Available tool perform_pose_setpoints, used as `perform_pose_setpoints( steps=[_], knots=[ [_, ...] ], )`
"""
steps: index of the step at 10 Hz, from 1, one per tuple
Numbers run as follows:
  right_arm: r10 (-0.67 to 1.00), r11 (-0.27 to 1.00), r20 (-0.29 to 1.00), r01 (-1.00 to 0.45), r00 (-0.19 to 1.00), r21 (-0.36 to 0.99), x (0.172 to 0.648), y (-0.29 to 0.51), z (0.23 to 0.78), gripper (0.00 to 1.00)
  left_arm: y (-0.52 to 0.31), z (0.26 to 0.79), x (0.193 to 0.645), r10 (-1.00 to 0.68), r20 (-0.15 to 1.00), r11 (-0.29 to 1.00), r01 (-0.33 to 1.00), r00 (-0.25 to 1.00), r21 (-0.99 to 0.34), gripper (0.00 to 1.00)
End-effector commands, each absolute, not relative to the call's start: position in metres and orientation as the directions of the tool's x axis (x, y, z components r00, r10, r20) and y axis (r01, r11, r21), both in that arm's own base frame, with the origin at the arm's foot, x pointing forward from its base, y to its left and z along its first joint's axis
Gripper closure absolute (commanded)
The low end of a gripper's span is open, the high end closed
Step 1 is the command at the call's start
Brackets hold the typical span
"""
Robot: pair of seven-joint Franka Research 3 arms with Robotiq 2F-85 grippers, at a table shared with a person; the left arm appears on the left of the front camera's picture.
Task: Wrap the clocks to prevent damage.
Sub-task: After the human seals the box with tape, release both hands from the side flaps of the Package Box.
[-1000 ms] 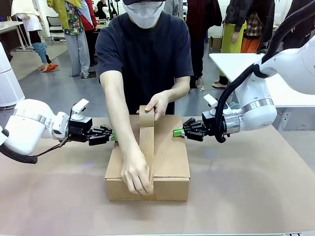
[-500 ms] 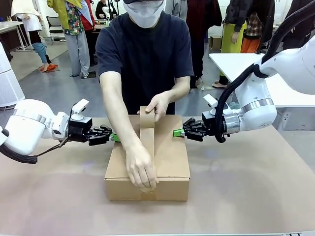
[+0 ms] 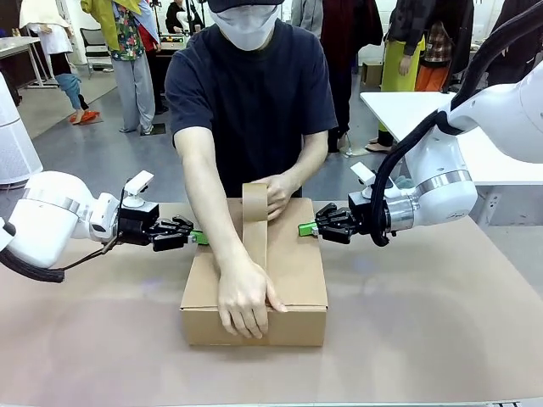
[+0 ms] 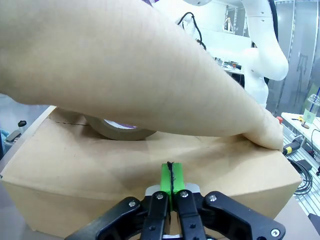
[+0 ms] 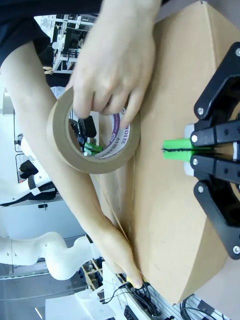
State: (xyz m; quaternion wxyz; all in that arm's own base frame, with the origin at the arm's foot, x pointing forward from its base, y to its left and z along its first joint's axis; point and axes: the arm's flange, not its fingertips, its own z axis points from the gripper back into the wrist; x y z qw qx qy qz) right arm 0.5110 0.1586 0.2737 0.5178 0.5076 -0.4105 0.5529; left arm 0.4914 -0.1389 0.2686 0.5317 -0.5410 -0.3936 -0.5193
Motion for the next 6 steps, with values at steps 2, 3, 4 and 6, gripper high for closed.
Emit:
perform_pose_setpoints(
  steps=[2,3,4,6],
  knots=[
    [0.166,-0.122,0.985,-0.990,0.056,0.077,0.5103,0.1605,0.2694,0.99,-0.1388,0.2664,0.4909,-0.134,0.979,-0.119,0.979,0.151,-0.167,0.99],
    [0.166,-0.122,0.985,-0.990,0.056,0.077,0.5103,0.1605,0.2694,0.99,-0.1388,0.2664,0.4909,-0.134,0.979,-0.119,0.979,0.151,-0.167,0.99],
    [0.166,-0.122,0.985,-0.990,0.056,0.077,0.5103,0.1605,0.2694,0.99,-0.1388,0.2664,0.4909,-0.134,0.979,-0.119,0.979,0.151,-0.167,0.99],
    [0.166,-0.122,0.985,-0.990,0.056,0.077,0.5103,0.1605,0.2694,0.99,-0.1388,0.2664,0.4909,-0.134,0.979,-0.119,0.979,0.151,-0.167,0.99]
  ],
)
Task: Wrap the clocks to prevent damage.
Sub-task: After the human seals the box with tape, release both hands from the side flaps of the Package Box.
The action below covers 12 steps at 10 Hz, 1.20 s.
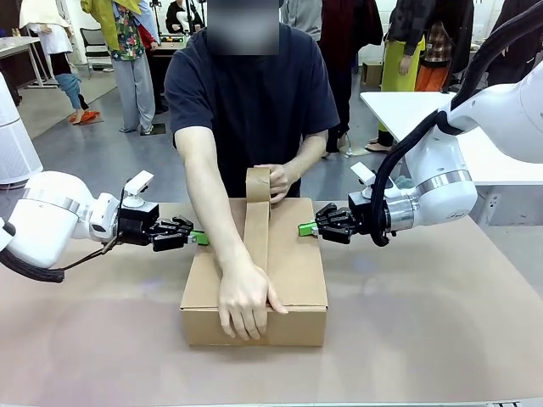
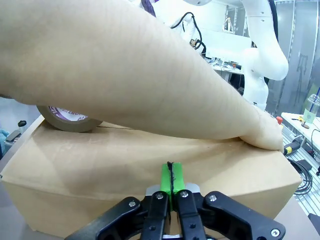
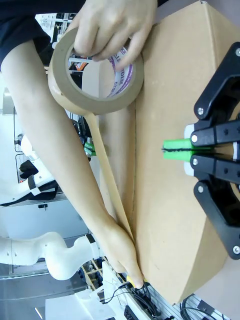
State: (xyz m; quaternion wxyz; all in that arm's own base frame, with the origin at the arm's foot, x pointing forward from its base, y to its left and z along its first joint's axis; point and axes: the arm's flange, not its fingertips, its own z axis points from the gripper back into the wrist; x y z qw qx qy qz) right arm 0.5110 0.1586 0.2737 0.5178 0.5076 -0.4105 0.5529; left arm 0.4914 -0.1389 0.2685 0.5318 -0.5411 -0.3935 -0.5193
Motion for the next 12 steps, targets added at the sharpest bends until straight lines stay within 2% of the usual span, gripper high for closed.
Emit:
perform_pose_setpoints(
  steps=[1,12],
  knots=[
    [0.166,-0.122,0.985,-0.990,0.056,0.077,0.5103,0.1605,0.2694,0.99,-0.1388,0.2664,0.4909,-0.134,0.979,-0.119,0.979,0.151,-0.167,0.99],
    [0.166,-0.122,0.985,-0.990,0.056,0.077,0.5103,0.1605,0.2694,0.99,-0.1388,0.2664,0.4909,-0.134,0.979,-0.119,0.979,0.151,-0.167,0.99]
  ],
)
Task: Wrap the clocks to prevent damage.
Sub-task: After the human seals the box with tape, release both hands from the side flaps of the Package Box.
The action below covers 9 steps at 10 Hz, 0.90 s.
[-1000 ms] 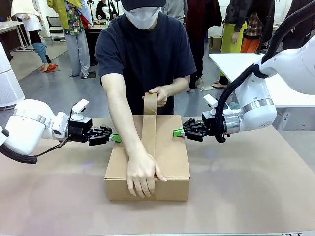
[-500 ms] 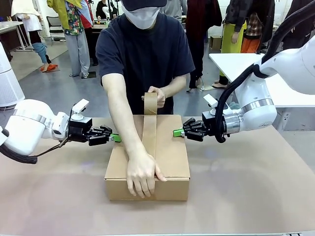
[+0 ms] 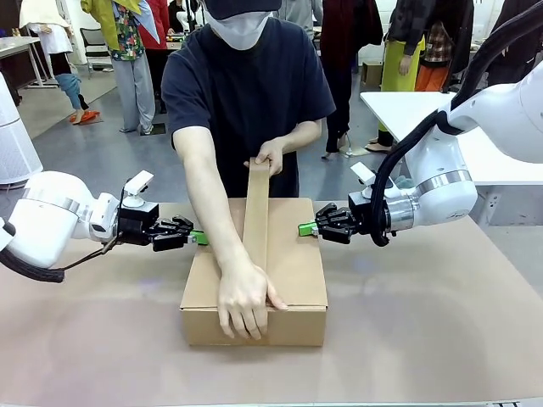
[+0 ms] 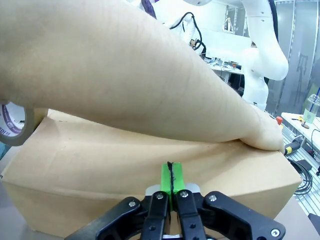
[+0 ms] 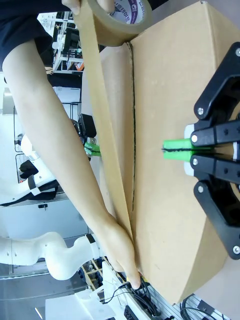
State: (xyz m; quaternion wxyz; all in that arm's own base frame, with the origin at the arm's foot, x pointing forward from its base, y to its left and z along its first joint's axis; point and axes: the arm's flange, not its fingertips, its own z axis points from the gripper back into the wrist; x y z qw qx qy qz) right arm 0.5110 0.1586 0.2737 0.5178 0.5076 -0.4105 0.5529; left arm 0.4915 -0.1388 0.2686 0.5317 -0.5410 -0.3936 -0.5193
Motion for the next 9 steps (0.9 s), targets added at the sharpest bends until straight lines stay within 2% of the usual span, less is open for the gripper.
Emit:
perform_pose_setpoints(
  steps=[1,9],
  knots=[
    [0.166,-0.122,0.985,-0.990,0.056,0.077,0.5103,0.1605,0.2694,0.99,-0.1388,0.2664,0.4909,-0.134,0.979,-0.119,0.979,0.151,-0.167,0.99],
    [0.166,-0.122,0.985,-0.990,0.056,0.077,0.5103,0.1605,0.2694,0.99,-0.1388,0.2664,0.4909,-0.134,0.979,-0.119,0.979,0.151,-0.167,0.99]
  ],
)
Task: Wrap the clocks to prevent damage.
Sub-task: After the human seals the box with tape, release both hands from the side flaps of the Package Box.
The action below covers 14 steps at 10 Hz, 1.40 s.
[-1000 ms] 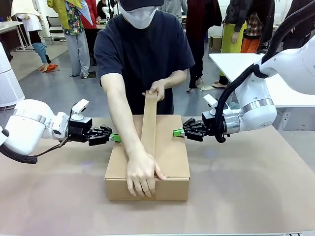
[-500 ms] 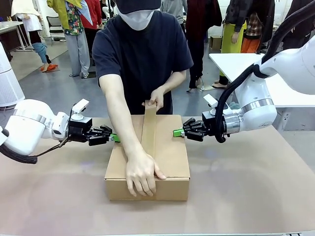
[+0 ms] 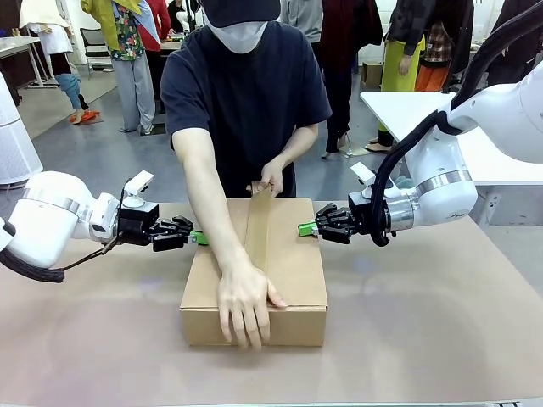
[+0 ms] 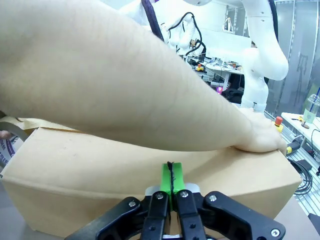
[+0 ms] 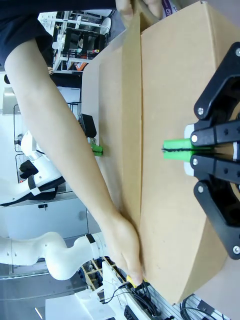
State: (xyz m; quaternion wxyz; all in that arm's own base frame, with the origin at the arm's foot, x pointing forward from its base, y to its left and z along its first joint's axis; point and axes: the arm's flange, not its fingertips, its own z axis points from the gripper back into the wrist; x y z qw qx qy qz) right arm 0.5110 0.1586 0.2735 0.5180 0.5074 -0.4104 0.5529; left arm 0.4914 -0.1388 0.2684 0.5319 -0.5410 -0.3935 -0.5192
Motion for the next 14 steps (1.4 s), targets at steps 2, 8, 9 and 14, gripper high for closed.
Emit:
perform_pose_setpoints(
  steps=[2,8,9,14],
  knots=[
    [0.166,-0.122,0.985,-0.990,0.056,0.077,0.5103,0.1605,0.2694,0.99,-0.1388,0.2664,0.4909,-0.134,0.979,-0.119,0.979,0.151,-0.167,0.99],
    [0.166,-0.122,0.985,-0.990,0.056,0.077,0.5103,0.1605,0.2694,0.99,-0.1388,0.2664,0.4909,-0.134,0.979,-0.119,0.979,0.151,-0.167,0.99],
    [0.166,-0.122,0.985,-0.990,0.056,0.077,0.5103,0.1605,0.2694,0.99,-0.1388,0.2664,0.4909,-0.134,0.979,-0.119,0.979,0.151,-0.167,0.99],
    [0.166,-0.122,0.985,-0.990,0.056,0.077,0.5103,0.1605,0.2694,0.99,-0.1388,0.2664,0.4909,-0.134,0.979,-0.119,0.979,0.151,-0.167,0.99]
  ],
)
